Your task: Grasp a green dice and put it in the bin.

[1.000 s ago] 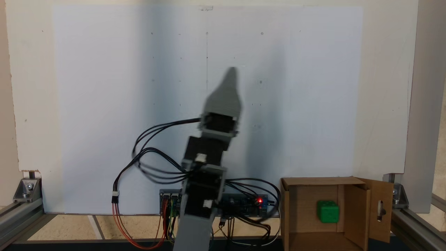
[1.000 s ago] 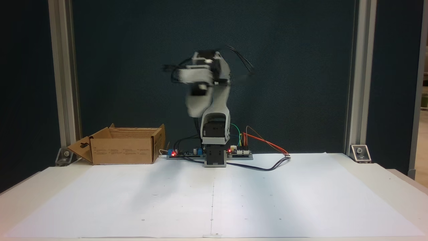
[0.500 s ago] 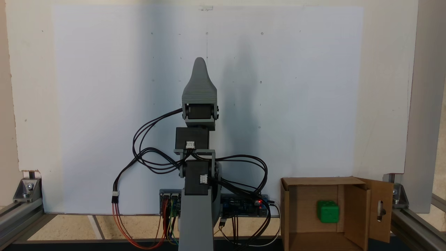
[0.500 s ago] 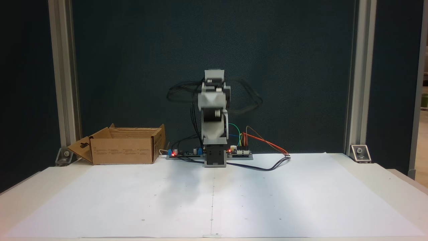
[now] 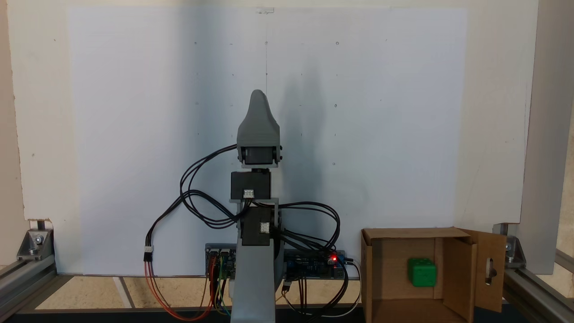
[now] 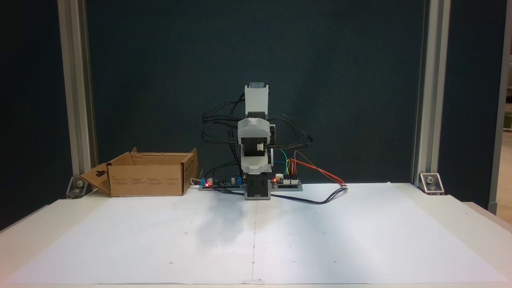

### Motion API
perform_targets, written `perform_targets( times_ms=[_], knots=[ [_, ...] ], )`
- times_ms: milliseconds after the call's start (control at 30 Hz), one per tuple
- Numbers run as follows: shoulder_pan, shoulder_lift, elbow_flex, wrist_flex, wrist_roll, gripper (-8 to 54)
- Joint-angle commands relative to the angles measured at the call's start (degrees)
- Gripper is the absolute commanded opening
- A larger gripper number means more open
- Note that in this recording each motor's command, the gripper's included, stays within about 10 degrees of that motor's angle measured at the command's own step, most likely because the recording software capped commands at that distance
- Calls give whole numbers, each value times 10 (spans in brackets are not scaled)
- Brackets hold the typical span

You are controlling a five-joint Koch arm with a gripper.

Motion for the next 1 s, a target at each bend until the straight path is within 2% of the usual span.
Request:
perform_targets(
  times_ms=[0, 400, 733, 967],
  knots=[
    [-1, 65, -4, -93, -19, 432],
    [4, 65, 70, -365, -53, 434],
    [16, 65, 193, -403, -61, 434],
    [19, 62, 196, -396, -61, 446]
  ],
)
